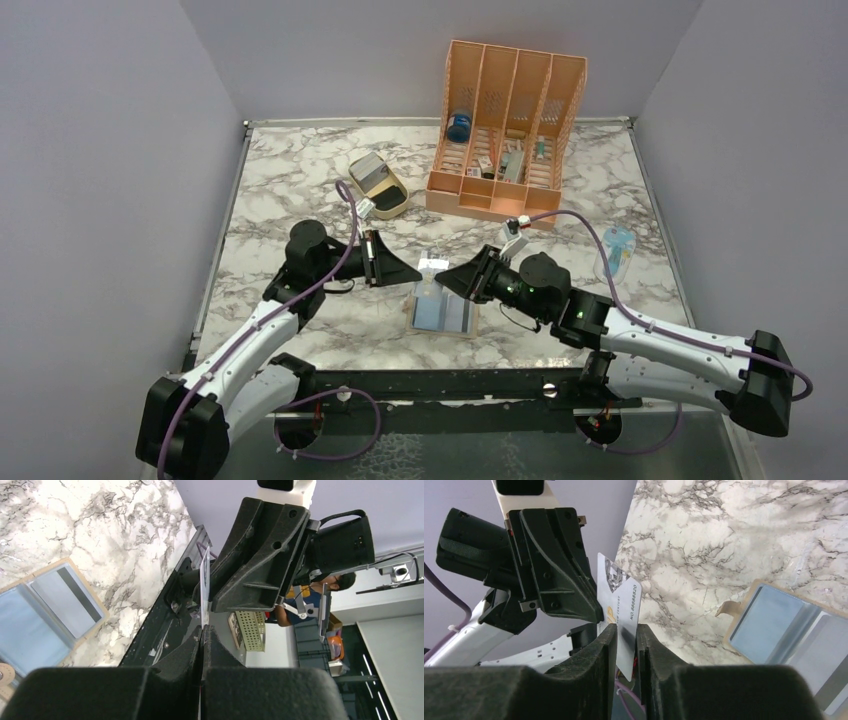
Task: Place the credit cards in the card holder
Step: Pick up the credit card from the storage box.
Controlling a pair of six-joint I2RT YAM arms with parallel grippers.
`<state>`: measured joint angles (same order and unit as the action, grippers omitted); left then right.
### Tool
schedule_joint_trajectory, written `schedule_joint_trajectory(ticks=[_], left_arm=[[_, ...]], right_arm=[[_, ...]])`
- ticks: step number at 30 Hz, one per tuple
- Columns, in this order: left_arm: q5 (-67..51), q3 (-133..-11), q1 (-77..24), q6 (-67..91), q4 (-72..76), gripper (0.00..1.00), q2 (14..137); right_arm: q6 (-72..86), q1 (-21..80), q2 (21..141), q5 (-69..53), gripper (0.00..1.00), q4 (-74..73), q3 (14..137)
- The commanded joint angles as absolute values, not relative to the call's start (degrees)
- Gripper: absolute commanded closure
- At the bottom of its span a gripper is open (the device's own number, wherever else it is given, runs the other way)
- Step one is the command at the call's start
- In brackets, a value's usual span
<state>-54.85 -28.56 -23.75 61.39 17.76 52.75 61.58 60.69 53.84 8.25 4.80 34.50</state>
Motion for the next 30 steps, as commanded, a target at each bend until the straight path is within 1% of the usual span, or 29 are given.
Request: schedule_joint_trajectory(ticks=[1, 3, 4, 5, 7, 9, 11, 13, 16, 19, 22, 25, 30], left_arm=[[-57.0, -27.2, -23.9, 63.5, 21.7, 1.00, 52.1], [-56.8, -27.0, -23.9, 63.8, 21.8, 1.00, 52.4], [-56.4, -26.8, -23.9, 63.9, 21.8, 0.95, 52.5], [-55.9, -26.5, -23.9, 64.0, 21.9, 0.86, 52.7], [-54.3, -25.9, -23.9, 64.0, 21.7, 0.67, 53.0], [-52.1, -25.2, -23.9, 63.2, 21.1, 0.50, 53.2], [-49.2, -24.2, -23.9, 62.1, 19.5, 0.42, 53.4], [-45.5, -24.2, -23.9, 58.5, 15.0, 0.39, 53.8], [-37.8, -26.6, -23.9, 49.7, 3.1, 0.39, 55.1], [-32.3, -28.1, -24.0, 44.5, -2.3, 0.42, 57.4], [-29.6, -28.8, -24.0, 41.9, -4.6, 0.44, 60.8], [-27.8, -29.2, -24.4, 40.4, -5.4, 0.44, 64.1], [-23.1, -29.2, -25.7, 37.5, -6.4, 0.41, 67.7]], right_arm=[[60.4, 60.9, 53.8, 7.9, 0.86, 8.5, 33.6], [59.8, 60.9, 53.5, 7.7, 0.96, 9.5, 32.8], [59.6, 60.8, 53.2, 7.6, 0.99, 9.9, 32.4], [59.5, 60.9, 52.9, 7.6, 0.99, 10.3, 31.9], [58.8, 60.9, 52.3, 7.5, 0.99, 10.4, 30.9], [57.9, 60.9, 51.8, 7.6, 0.99, 9.3, 30.0], [56.4, 60.9, 51.8, 8.0, 0.99, 5.5, 29.9], [54.4, 60.9, 51.3, 8.6, 0.99, 2.4, 29.8], [51.5, 60.9, 51.0, 10.0, 0.99, -1.2, 29.1], [49.7, 60.8, 51.9, 11.8, 0.99, -4.4, 29.1], [48.4, 60.0, 53.5, 11.3, 0.99, -4.8, 29.0], [47.8, 57.8, 55.7, 7.3, 0.99, -3.0, 28.5], [49.5, 50.0, 60.4, -7.0, 0.99, 3.3, 26.0]])
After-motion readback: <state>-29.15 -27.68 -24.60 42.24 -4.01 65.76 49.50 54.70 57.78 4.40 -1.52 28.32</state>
